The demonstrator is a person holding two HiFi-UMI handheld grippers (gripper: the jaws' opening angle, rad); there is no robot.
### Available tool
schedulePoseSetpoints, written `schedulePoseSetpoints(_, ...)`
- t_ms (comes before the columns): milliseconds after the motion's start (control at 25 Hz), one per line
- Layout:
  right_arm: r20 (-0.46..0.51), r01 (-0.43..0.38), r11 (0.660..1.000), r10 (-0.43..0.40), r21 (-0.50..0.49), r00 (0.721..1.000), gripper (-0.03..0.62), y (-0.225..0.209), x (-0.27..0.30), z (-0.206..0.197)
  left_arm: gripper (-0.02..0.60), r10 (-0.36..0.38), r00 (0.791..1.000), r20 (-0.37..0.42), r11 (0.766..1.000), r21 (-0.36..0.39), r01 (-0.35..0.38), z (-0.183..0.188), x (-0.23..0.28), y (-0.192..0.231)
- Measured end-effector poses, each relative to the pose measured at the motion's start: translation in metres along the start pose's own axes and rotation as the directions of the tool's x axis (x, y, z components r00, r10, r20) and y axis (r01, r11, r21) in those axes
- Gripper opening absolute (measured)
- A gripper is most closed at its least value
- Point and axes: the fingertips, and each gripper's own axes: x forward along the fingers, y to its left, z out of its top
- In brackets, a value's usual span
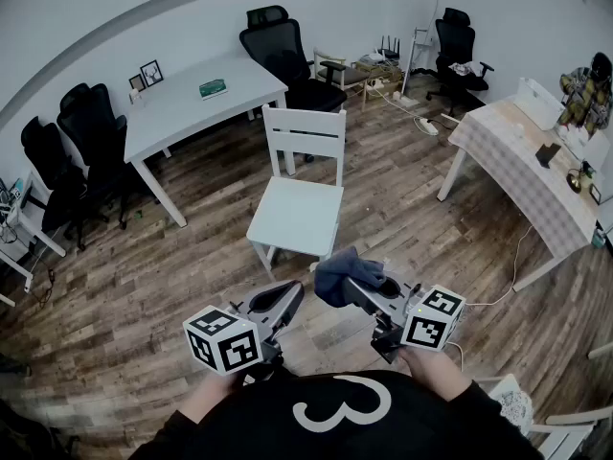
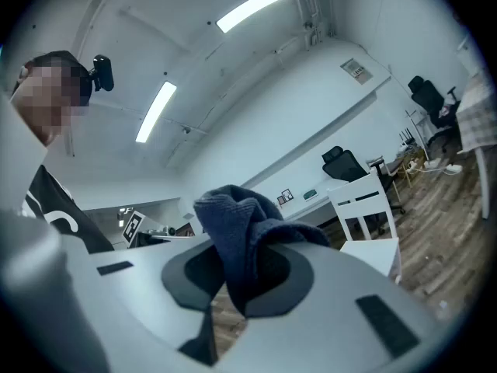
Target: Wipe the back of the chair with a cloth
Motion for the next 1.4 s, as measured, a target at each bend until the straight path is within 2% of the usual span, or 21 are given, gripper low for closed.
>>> schedulePoseSetpoints(360,-0.007,-0.004,1.0,0.004,0.008,1.0,0.048,-0.009,0.008,-0.002,0.014,0.004,1.0,0.002,1.0,-0.005,-0.004,0.002,0.004,0.01)
schedulePoseSetpoints(760,-0.006,0.01,0.999,-0.01,0.048,1.0,0.048,-0.054,0.057,0.002,0.014,0.002,1.0,0.017,0.999,-0.033,-0.002,0.022,0.024,0.073)
schedulePoseSetpoints(1040,-0.017,0.048,0.996,-0.047,0.069,0.999,0.048,-0.118,0.136,0.011,0.014,-0.006,1.0,0.005,0.998,-0.066,0.006,0.056,0.055,0.165)
schedulePoseSetpoints(1400,-0.046,0.107,0.987,-0.102,0.123,0.994,0.048,-0.201,0.292,0.034,0.014,-0.018,0.998,-0.063,0.993,-0.114,0.01,0.132,0.089,0.324)
